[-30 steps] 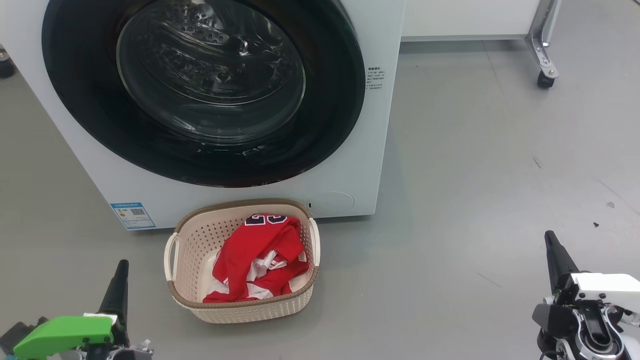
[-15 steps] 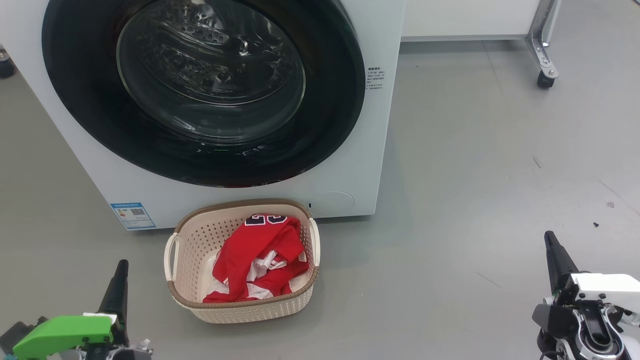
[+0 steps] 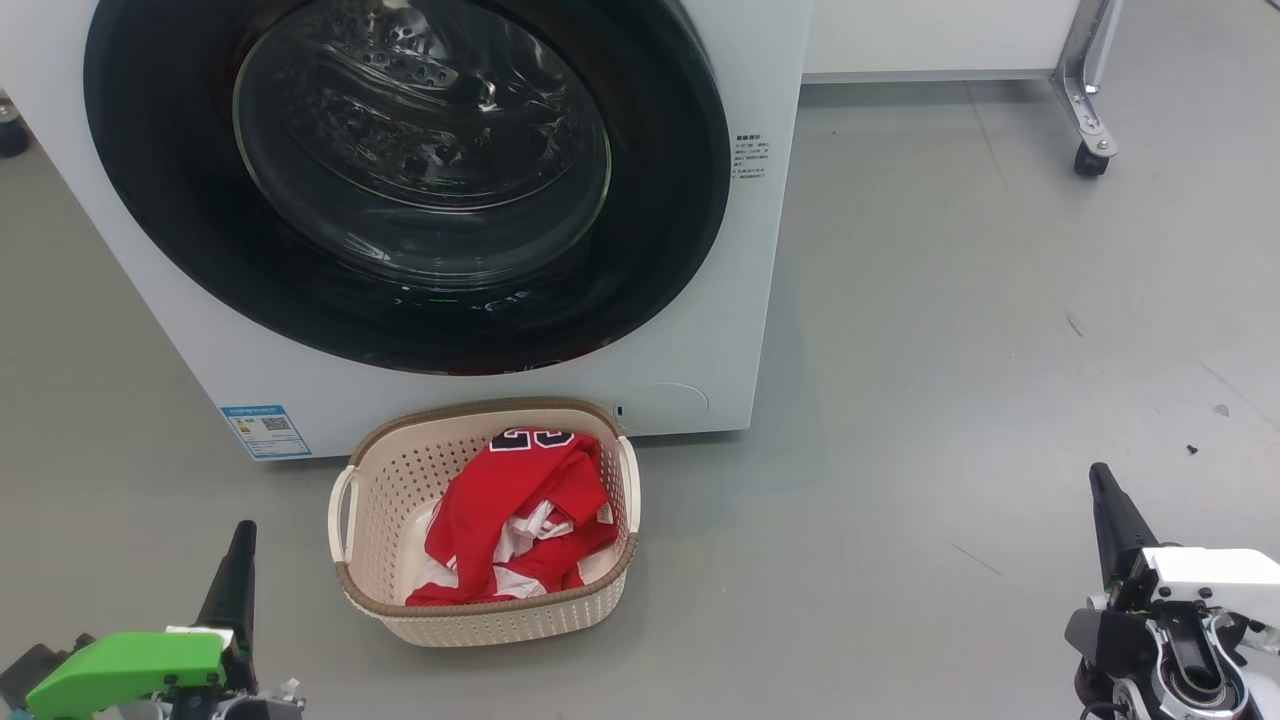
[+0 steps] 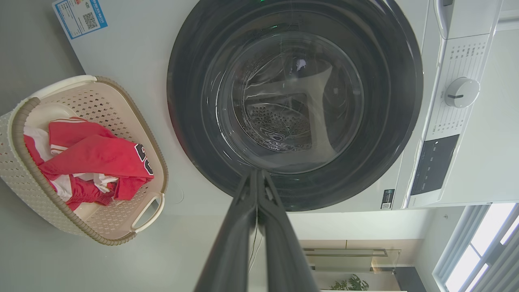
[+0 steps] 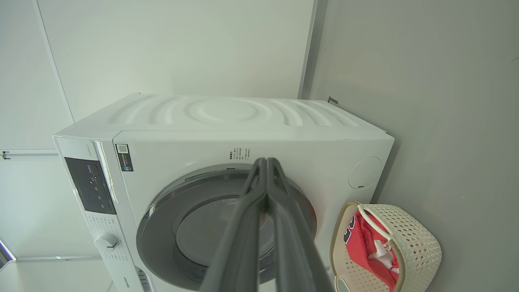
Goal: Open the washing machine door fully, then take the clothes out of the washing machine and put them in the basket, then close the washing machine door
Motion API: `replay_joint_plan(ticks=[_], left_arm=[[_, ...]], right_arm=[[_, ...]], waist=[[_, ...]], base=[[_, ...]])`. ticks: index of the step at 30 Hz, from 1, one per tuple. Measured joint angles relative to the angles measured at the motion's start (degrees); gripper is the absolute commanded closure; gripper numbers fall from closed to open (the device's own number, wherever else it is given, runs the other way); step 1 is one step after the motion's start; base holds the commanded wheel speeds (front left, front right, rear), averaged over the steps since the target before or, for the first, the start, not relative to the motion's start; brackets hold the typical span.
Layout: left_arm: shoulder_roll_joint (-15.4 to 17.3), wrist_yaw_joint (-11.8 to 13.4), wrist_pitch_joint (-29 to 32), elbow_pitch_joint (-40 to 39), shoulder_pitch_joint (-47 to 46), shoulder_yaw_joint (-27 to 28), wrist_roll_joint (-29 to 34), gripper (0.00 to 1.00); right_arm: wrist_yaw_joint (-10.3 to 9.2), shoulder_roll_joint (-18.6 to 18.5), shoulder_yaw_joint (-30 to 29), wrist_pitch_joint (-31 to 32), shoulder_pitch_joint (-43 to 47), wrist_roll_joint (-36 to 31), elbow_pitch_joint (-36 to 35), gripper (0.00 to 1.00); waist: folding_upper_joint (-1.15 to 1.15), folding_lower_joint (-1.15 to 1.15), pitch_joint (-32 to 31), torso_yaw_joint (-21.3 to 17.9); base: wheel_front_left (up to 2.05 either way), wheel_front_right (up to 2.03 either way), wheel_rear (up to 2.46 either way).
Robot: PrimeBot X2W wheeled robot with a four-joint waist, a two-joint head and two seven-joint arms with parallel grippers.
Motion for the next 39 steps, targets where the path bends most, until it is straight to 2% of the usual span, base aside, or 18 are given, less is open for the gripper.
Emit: replay_joint_plan(ticks=[39], left_arm=[[-0.01, -0.01, 0.15, 0.29, -0.29, 0.18, 0.0, 1.0]], right_arm=[[0.02, 0.05, -0.3, 0.08, -0.04, 0.0, 0.3, 1.0]], waist=[[0.0, 0.0, -0.01, 0.0]], base=[[0.0, 0.0, 0.0]])
